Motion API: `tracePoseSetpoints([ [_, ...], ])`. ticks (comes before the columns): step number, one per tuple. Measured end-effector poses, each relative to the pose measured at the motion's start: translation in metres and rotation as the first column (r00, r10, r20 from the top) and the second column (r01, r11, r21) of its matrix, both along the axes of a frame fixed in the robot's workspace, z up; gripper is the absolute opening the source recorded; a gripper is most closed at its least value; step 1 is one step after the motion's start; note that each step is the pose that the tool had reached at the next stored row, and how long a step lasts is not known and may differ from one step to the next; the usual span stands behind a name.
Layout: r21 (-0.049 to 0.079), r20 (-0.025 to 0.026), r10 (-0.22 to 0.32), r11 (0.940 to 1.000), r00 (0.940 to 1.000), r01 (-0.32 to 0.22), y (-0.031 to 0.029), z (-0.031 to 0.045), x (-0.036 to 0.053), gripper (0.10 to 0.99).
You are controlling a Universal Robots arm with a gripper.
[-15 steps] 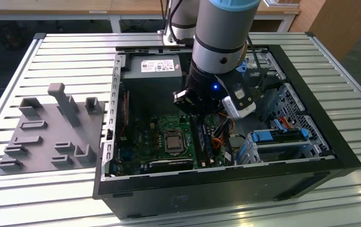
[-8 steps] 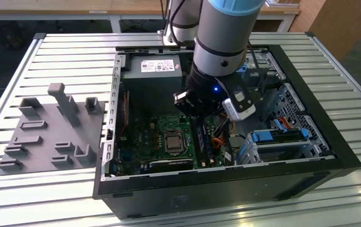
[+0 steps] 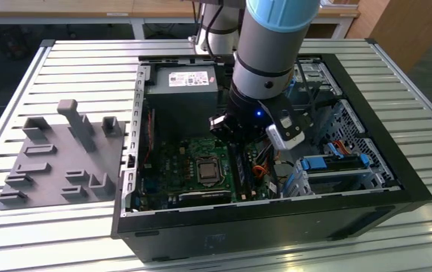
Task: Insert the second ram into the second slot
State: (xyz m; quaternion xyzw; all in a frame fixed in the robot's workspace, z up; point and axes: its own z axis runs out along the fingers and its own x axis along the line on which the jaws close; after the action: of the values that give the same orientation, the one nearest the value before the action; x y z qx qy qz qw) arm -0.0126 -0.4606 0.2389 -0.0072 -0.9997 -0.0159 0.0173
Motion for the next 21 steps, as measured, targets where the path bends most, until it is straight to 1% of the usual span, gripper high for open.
tracePoseSetpoints([
  [3,0.0,0.0,0.0,1.0,1.0,0.0,-0.0001,-0.0002,0.0,0.137],
  [5,0.001,-0.0011,0.001,1.0,1.0,-0.001,-0.0007,-0.0024,0.0001,0.137],
  [8,0.001,-0.0066,0.001,1.0,1.0,-0.001,-0.0035,-0.0043,0.0007,0.137],
  [10,0.003,-0.0083,0.001,1.0,1.0,-0.001,-0.0049,-0.005,0.0018,0.137],
  [12,0.004,-0.01,0.001,1.0,0.9999,-0.001,-0.005,-0.0065,0.0031,0.137],
  [14,0.004,-0.0151,0.001,1.0,0.9999,-0.001,-0.0051,-0.008,0.0034,0.137],
  [15,0.004,-0.0165,0.001,1.0,0.9999,-0.001,-0.0051,-0.0086,0.0033,0.137],
  [17,0.004,-0.0178,0.001,1.0,0.9998,-0.001,-0.0051,-0.0102,0.0034,0.137],
  [21,0.004,-0.018,0.018,0.9998,0.9997,-0.018,-0.0051,-0.0134,0.0034,0.137],
])
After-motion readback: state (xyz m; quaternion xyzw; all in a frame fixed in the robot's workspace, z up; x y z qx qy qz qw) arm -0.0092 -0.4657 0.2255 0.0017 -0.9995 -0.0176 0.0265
